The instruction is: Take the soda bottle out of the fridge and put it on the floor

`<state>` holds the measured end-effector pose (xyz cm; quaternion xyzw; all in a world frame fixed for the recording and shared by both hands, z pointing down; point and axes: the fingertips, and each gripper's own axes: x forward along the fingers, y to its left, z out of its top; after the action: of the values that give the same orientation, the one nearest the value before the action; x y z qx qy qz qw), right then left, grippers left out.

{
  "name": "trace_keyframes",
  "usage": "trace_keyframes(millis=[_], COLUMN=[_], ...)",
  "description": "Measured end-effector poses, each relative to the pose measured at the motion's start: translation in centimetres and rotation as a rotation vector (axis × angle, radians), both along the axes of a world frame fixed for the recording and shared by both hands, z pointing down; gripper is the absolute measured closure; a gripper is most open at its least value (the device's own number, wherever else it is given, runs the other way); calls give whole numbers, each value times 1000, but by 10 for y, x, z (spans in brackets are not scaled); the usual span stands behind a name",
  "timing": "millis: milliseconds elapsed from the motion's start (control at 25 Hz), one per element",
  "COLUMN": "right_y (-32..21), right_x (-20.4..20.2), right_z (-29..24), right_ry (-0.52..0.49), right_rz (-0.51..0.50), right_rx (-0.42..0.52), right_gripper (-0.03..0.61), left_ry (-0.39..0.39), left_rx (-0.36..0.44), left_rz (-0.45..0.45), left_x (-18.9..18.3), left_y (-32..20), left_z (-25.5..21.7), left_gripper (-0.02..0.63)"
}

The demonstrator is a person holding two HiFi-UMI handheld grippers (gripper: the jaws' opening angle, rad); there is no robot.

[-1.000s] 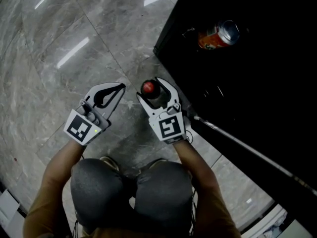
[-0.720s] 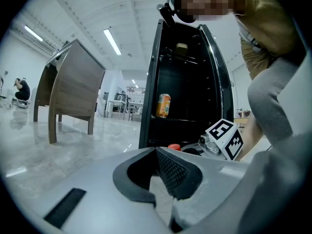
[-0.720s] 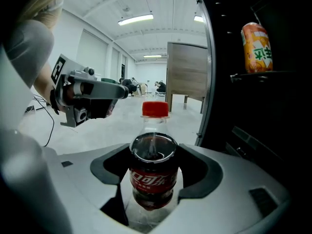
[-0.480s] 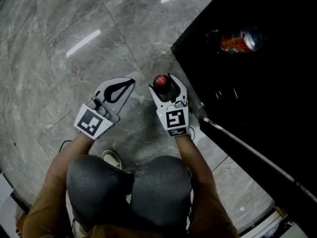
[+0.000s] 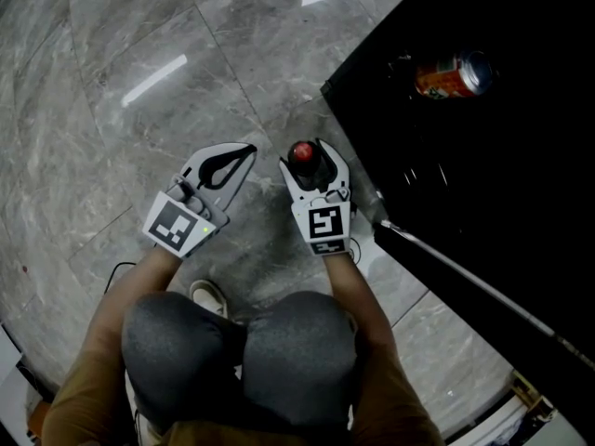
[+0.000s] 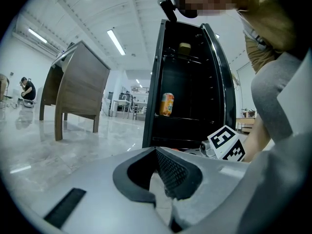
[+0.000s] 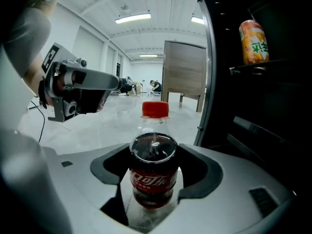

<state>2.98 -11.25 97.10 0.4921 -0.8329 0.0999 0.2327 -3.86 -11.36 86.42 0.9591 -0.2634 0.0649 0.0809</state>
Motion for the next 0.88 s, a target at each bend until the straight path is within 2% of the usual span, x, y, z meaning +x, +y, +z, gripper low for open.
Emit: trace_keyframes(millis=[400,640,880], right_y=[-14,-9,2], right_x=[-9,-11,-1], right_z=[2,22,26], right_ry=[4,19,-10], right_rz=[-9,-7,18], right_rx=[20,-18,-28], right_gripper=[285,285,285], left_ry=[-7,-10,-3], left_rx=[-2,-1,-11], left_rz=[-16,-38,-43], left_x=[-15,-24,-27], left_y=[0,-3,-3], left_z=[7,9,12], left_gripper=[612,612,612])
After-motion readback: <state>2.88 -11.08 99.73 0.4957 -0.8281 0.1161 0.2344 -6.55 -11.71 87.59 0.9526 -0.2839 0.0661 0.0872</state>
